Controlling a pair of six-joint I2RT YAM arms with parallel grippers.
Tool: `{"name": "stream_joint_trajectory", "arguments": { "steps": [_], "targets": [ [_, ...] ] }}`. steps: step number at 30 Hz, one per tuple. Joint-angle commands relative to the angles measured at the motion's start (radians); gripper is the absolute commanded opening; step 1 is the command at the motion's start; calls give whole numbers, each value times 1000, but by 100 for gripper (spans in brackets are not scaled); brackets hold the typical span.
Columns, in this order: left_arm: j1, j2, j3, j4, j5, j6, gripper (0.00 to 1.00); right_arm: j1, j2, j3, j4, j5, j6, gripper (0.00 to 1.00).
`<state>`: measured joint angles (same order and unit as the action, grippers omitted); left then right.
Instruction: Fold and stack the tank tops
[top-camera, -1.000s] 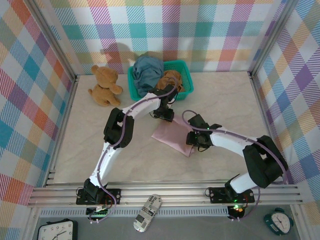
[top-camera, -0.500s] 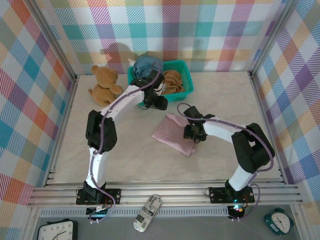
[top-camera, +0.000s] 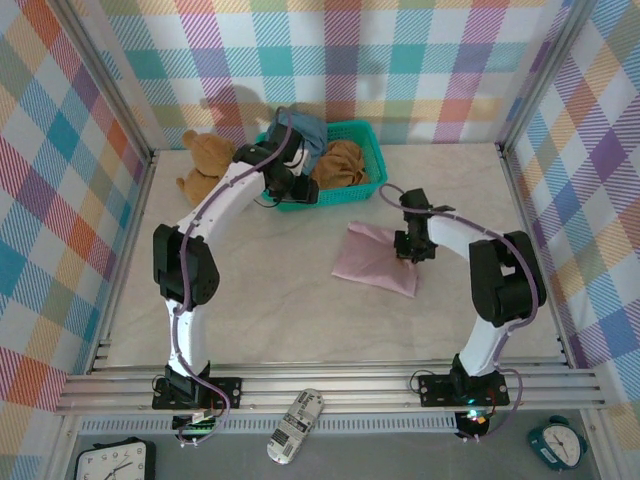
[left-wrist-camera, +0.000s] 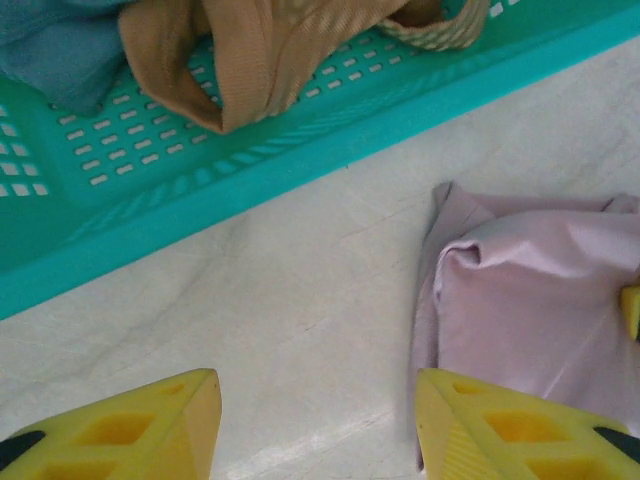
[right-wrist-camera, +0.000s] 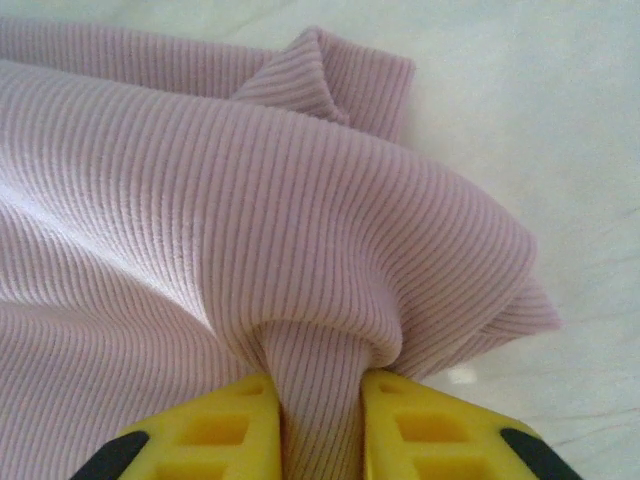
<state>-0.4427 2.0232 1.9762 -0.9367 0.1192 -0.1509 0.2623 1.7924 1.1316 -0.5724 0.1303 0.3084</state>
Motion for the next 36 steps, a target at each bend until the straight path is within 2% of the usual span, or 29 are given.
{"name": "stream_joint_trajectory", "arguments": {
  "steps": [1, 6, 9, 11, 14, 19, 23, 24, 25, 26, 33, 36],
  "targets": [
    [21, -63, 3, 42, 12, -21, 55, -76, 50, 84, -81, 16, -184, 19],
    [35, -34, 8, 138, 69, -37, 59, -203, 99, 105, -58, 59, -394, 19],
    [41, 3, 21, 189, 76, -52, 67, -280, 118, 116, -24, 117, -537, 18],
    [53, 36, 43, 217, 105, -72, 69, -327, 136, 126, 4, 173, -613, 18],
    [59, 87, 102, 227, 132, -88, 76, -386, 170, 150, 55, 242, -712, 19],
    [60, 165, 197, 212, 124, -95, 80, -456, 234, 219, 144, 319, -836, 19],
    [61, 223, 277, 181, 114, -94, 83, -490, 313, 307, 174, 329, -857, 20],
    [61, 233, 289, 179, 114, -94, 84, -493, 325, 324, 189, 330, -865, 20],
    [61, 242, 298, 182, 116, -97, 91, -494, 341, 339, 210, 336, -878, 21],
    [61, 250, 302, 188, 121, -99, 91, -495, 359, 358, 222, 341, -891, 22],
    [61, 291, 319, 210, 132, -110, 91, -527, 416, 448, 247, 346, -905, 26],
    [62, 324, 355, 199, 142, -108, 90, -532, 406, 449, 254, 330, -931, 35]
  ]
}}
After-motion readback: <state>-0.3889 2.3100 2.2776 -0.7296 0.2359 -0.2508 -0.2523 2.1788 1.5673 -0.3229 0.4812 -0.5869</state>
